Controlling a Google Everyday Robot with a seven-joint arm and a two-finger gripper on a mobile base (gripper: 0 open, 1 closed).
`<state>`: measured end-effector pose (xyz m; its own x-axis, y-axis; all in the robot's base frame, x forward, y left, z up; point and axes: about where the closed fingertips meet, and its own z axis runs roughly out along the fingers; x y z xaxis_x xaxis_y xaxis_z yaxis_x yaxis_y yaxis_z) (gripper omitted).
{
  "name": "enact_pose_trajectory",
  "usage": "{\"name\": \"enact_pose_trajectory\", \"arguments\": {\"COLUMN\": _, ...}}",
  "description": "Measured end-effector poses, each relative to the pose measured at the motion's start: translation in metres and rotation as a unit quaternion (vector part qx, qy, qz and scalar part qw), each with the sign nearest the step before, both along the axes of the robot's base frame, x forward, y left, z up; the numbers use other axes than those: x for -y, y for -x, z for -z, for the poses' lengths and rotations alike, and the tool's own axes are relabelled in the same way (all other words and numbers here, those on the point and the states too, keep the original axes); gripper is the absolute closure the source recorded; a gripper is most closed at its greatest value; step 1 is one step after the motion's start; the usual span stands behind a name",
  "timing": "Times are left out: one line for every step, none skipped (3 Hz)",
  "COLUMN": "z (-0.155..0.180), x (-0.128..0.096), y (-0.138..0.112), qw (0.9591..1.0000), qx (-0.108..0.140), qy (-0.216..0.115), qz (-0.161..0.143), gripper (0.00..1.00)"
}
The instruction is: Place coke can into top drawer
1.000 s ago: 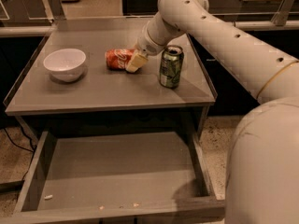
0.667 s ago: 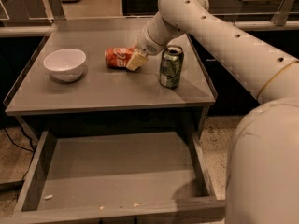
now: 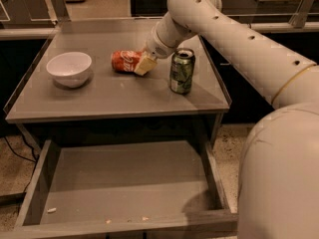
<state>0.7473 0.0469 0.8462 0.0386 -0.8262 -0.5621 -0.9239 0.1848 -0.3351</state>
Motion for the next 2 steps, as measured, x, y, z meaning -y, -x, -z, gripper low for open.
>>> {"name": "enact_pose_trajectory", "arguments": {"z": -0.007, "x": 0.0, "y": 0.0, "qw": 1.0, "qx": 0.0, "qy": 0.003, "qz": -0.002, "gripper": 1.0}}
{"name": "enact_pose_trajectory", "arguments": {"z": -0.027, "x": 0.001, "y": 0.019, "qw": 0.9998, "qx": 0.021, "qy": 0.001, "qz": -0.006, "gripper": 1.0}}
